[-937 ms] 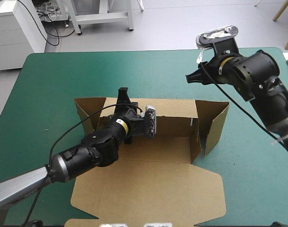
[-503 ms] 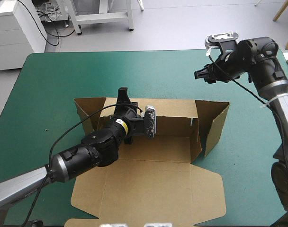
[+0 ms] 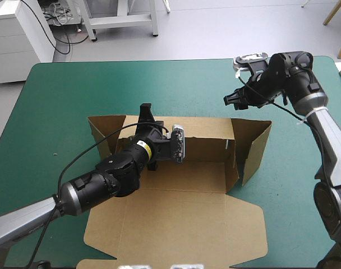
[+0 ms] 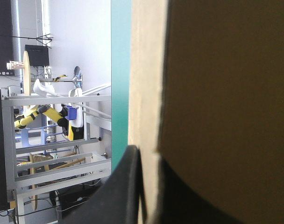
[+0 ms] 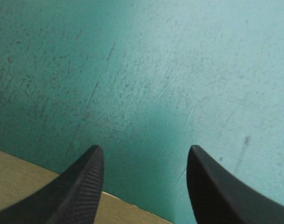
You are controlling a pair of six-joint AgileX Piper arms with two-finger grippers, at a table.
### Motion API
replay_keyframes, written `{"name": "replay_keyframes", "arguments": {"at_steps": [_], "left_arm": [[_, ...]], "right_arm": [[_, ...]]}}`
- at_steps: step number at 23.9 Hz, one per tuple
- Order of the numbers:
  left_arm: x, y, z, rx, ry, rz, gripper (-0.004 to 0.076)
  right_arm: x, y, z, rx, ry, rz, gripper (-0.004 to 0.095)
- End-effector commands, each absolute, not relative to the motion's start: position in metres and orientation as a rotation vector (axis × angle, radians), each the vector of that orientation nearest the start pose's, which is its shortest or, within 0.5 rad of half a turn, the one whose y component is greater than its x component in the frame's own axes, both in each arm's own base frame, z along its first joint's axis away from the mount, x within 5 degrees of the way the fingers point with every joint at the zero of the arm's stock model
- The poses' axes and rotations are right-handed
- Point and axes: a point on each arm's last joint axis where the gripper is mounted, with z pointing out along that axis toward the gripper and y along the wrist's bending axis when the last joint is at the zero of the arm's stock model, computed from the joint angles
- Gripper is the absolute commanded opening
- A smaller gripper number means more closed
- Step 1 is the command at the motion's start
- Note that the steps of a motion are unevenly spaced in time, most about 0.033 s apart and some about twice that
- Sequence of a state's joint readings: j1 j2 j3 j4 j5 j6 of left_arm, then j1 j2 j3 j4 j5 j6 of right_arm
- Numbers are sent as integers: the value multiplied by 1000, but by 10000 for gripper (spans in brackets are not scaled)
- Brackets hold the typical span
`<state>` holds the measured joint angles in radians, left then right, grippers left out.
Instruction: Fold the box
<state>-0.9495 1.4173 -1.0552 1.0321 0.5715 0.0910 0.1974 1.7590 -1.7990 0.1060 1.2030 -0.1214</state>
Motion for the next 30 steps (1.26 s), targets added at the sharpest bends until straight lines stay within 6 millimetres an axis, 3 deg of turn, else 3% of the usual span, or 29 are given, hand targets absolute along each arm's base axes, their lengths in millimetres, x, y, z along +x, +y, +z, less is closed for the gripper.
{"name": "replay_keyframes", "arguments": {"at_steps": [1, 8, 15, 21, 30], "left_arm": [[208, -232, 325, 1587, 1367, 456, -8], [208, -232, 325, 1587, 1367, 456, -8], [208, -232, 325, 1587, 1369, 457, -8], [208, -232, 325, 1587, 1369, 457, -8], [208, -232, 325, 1587, 1369, 457, -8]], "right_arm": [[360, 84, 383, -422, 2540, 216, 487], [354, 84, 380, -421, 2556, 245, 485], [321, 78, 391, -441, 2536, 238, 483], [300, 75, 374, -461, 2599, 259, 483], [261, 72, 391, -498, 2511, 309, 483]]}}
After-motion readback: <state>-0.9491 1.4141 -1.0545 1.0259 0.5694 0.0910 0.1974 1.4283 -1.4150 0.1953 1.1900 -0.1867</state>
